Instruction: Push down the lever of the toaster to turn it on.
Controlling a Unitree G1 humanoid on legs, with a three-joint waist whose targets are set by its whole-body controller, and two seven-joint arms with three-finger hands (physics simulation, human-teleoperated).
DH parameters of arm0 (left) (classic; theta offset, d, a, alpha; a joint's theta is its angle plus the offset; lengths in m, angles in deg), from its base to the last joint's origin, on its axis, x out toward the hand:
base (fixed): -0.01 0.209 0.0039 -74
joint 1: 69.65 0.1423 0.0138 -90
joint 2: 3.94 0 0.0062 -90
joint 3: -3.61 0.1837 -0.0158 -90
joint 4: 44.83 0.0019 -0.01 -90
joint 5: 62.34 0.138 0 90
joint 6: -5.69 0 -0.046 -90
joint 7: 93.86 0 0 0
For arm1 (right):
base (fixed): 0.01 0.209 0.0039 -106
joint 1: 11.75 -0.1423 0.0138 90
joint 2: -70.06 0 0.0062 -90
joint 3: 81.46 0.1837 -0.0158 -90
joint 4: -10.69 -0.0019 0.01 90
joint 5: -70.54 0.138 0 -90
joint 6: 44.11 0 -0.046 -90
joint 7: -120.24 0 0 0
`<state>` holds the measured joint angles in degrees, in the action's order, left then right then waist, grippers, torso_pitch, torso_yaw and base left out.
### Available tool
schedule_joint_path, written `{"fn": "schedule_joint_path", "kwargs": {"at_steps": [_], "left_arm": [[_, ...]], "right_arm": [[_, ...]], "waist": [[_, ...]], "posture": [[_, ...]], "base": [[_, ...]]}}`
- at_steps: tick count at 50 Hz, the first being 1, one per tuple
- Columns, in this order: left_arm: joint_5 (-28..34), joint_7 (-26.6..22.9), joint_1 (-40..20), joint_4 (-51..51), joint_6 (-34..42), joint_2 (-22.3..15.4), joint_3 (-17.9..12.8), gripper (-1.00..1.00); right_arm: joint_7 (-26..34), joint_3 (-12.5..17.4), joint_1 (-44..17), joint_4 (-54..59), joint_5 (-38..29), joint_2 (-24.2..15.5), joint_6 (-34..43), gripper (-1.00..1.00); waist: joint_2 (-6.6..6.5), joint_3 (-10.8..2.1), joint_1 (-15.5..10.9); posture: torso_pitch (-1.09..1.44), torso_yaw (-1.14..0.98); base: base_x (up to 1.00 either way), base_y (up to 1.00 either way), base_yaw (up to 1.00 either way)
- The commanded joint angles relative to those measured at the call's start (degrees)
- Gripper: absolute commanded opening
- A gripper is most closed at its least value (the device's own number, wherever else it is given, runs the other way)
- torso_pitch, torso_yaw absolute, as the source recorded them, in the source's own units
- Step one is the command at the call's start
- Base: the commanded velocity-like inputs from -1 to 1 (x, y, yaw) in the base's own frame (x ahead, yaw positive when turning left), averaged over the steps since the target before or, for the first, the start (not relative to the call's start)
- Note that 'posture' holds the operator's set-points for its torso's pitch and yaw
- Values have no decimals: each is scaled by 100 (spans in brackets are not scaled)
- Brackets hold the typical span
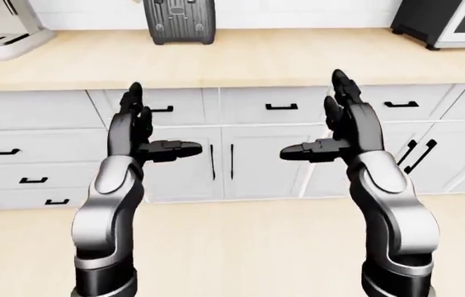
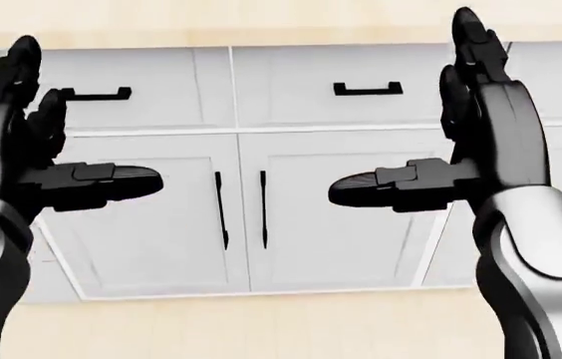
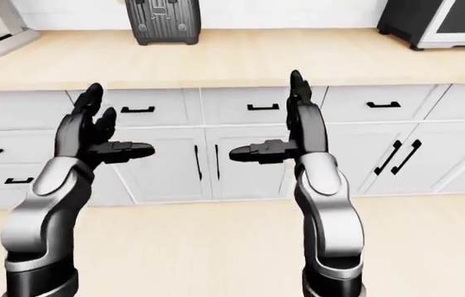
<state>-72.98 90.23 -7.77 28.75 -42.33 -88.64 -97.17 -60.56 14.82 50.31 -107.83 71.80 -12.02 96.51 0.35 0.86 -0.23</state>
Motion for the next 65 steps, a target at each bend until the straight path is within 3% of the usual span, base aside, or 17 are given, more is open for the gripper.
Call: {"fn": "schedule_joint_path", "kwargs": {"at_steps": [1,11,16,23,26,27,30,43,45,48,49,50,51,58,61,62,65], "left_arm": [[-117,81,-313,-285,165,-135,7,100],[-538,516,-1184,-906,1358,-436,-133,100],[-951,752,-1630,-1372,1990,-527,-358,100],[-1387,1033,-1662,-1450,2105,-791,-547,100],[-1493,1102,-1607,-1394,2002,-854,-516,100],[-1518,1141,-1617,-1394,2016,-860,-494,100],[-1602,1202,-1639,-1403,2039,-902,-484,100],[-1780,1338,-1658,-1481,2049,-961,-429,100],[-1792,1337,-1661,-1482,2046,-994,-449,100],[-1813,1367,-1676,-1503,2067,-997,-448,100],[-1817,1375,-1678,-1510,2076,-1000,-444,100],[-1822,1374,-1682,-1509,2075,-1005,-441,100],[-1831,1378,-1698,-1508,2088,-1018,-451,100],[-1855,1386,-1685,-1501,2048,-1041,-450,100],[-1856,1391,-1677,-1507,2037,-1038,-434,100],[-1857,1396,-1675,-1508,2044,-1036,-436,100],[-1904,1438,-1725,-1568,2137,-1046,-472,100]], "right_arm": [[-83,56,-385,-236,8,-37,336,100],[-491,539,-1824,-832,795,-401,1662,100],[-685,679,-1769,-1205,1268,-473,1880,100],[-1004,772,-2016,-1421,1743,-677,2165,100],[-1111,769,-2034,-1426,1863,-716,2164,100],[-1138,764,-2043,-1432,1900,-724,2172,100],[-1210,725,-2025,-1415,1990,-744,2143,100],[-1410,682,-2025,-1430,2257,-812,2149,100],[-1415,687,-2008,-1410,2273,-832,2116,100],[-1429,673,-2001,-1397,2291,-844,2093,100],[-1433,677,-2008,-1397,2301,-845,2099,100],[-1436,677,-2010,-1403,2313,-849,2110,100],[-1440,675,-2005,-1401,2319,-850,2101,100],[-1454,666,-2002,-1395,2357,-851,2078,100],[-1506,654,-2038,-1450,2389,-829,2165,100],[-1509,645,-2031,-1442,2388,-828,2151,100],[-1523,685,-2059,-1470,2428,-833,2203,100]], "waist": [[-20,-112,-3],[-61,-21,-9],[-29,45,-10],[-62,72,-18],[-66,78,-13],[-82,-49,2],[-81,42,10],[-73,39,36],[-160,35,42],[-505,74,74],[-314,65,48],[-405,65,85],[-382,64,65],[-66,71,27],[278,19,-22],[107,48,2],[224,-5,25]], "posture": [[0,0],[0,0],[0,0],[0,0],[0,0],[0,0],[0,0],[0,0],[0,0],[0,0],[0,0],[0,0],[0,0],[0,0],[0,0],[0,0],[0,0]], "base": [[0,0,0],[0,0,0],[0,0,0],[0,0,0],[1,0,0],[8,1,0],[9,2,0],[9,6,0],[9,16,0],[9,16,0],[9,17,0],[9,20,0],[9,20,0],[8,22,0],[9,24,0],[9,24,0],[8,24,0]]}}
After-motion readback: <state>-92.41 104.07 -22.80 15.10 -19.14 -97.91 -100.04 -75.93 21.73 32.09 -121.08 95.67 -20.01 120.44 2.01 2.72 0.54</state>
